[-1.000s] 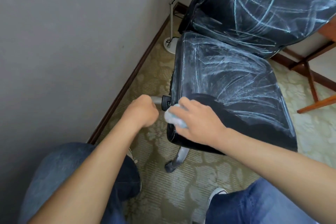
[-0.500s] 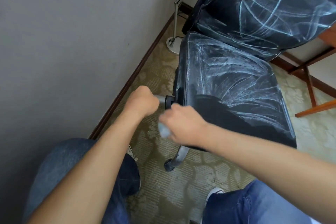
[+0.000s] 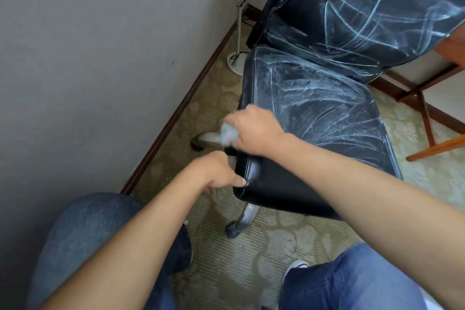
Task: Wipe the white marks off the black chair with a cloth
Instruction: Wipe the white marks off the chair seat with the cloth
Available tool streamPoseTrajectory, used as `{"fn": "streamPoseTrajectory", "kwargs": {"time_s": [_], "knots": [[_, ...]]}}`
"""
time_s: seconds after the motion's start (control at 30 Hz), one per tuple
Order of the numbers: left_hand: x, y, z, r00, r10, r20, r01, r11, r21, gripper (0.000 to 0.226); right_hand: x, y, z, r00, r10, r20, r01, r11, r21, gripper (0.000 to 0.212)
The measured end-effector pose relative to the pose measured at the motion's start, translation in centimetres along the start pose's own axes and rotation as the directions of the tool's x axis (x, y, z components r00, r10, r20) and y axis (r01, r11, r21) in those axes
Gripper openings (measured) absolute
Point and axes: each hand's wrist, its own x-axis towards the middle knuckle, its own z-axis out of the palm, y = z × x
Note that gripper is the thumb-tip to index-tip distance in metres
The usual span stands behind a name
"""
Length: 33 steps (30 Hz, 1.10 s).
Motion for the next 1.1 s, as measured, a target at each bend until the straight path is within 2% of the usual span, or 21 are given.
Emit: {"fn": "streamPoseTrajectory", "kwargs": {"time_s": [0.07, 0.13, 0.2, 0.27, 0.33, 0.4, 0.47, 0.53, 0.6, 0.67, 0.8, 0.87, 0.93, 1.0, 1.1], "knots": [[0.1, -0.1, 0.6, 0.991, -0.023, 0.134, 0.014, 0.998, 0.062, 0.078, -2.1, -2.1, 0.6, 0.964, -0.224, 0.145, 0.229, 0.973, -0.018, 0.02], [0.0, -0.7, 0.3, 0.979, -0.087, 0.186, 0.059, 0.987, 0.151, 0.072, -2.8, -2.9, 1.2, 0.923, -0.316, 0.219, 0.334, 0.941, -0.052, 0.018], [-0.1, -1.4, -0.2, 0.978, -0.139, 0.153, 0.107, 0.974, 0.2, 0.066, -1.1, -2.0, 1.0, 0.94, -0.271, 0.207, 0.3, 0.945, -0.128, 0.031], [0.0, -1.6, -0.6, 0.986, -0.149, 0.074, 0.127, 0.961, 0.247, 0.066, 2.1, 0.3, 0.3, 0.988, -0.13, 0.082, 0.144, 0.971, -0.189, 0.037], [0.2, -1.6, -1.0, 0.994, -0.113, -0.01, 0.112, 0.953, 0.281, 0.062, 5.0, 3.6, -1.0, 0.998, 0.049, -0.026, -0.053, 0.984, -0.169, 0.032], [0.4, -1.2, -1.0, 0.997, -0.047, -0.057, 0.06, 0.965, 0.255, 0.055, 6.1, 5.2, -1.5, 0.988, 0.143, -0.053, -0.148, 0.984, -0.095, 0.023], [0.7, -0.5, -0.6, 0.995, 0.033, -0.092, -0.014, 0.979, 0.203, 0.059, 5.4, 4.5, -1.3, 0.996, 0.09, -0.029, -0.092, 0.993, -0.076, 0.018], [1.3, 0.3, 0.8, 0.986, 0.102, -0.132, -0.077, 0.981, 0.179, 0.08, 3.1, 2.9, -0.4, 0.999, -0.037, 0.002, 0.037, 0.997, -0.072, 0.021], [1.9, 1.1, 3.2, 0.976, 0.134, -0.173, -0.099, 0.975, 0.199, 0.1, 0.1, 1.6, 0.9, 0.988, -0.149, 0.026, 0.15, 0.987, -0.062, 0.028], [2.1, 1.5, 5.9, 0.96, 0.14, -0.243, -0.078, 0.965, 0.251, 0.107, -1.4, 1.7, 1.5, 0.983, -0.181, -0.018, 0.18, 0.983, -0.03, 0.029], [2.5, 1.9, 9.8, 0.842, 0.202, -0.5, -0.017, 0.937, 0.35, 0.1, -1.5, 2.7, 1.0, 0.976, -0.215, -0.029, 0.213, 0.976, -0.043, 0.037], [3.0, 2.0, 10.8, 0.776, 0.302, -0.554, -0.081, 0.918, 0.387, 0.094, -0.4, 3.6, 0.2, 0.973, -0.23, -0.005, 0.228, 0.968, -0.099, 0.048], [3.4, 2.2, 11.1, 0.682, 0.454, -0.573, -0.19, 0.867, 0.461, 0.084, 1.6, 4.8, -0.5, 0.979, -0.202, 0.012, 0.201, 0.969, -0.142, 0.049], [4.0, 2.3, 10.7, 0.618, 0.564, -0.548, -0.277, 0.808, 0.519, 0.081, 4.8, 6.3, -1.0, 0.986, -0.166, 0.026, 0.168, 0.973, -0.157, 0.048], [4.9, 2.2, 10.0, 0.579, 0.622, -0.527, -0.311, 0.766, 0.563, 0.08, 10.5, 8.4, -1.2, 0.994, -0.105, 0.025, 0.108, 0.972, -0.206, 0.046]]}}
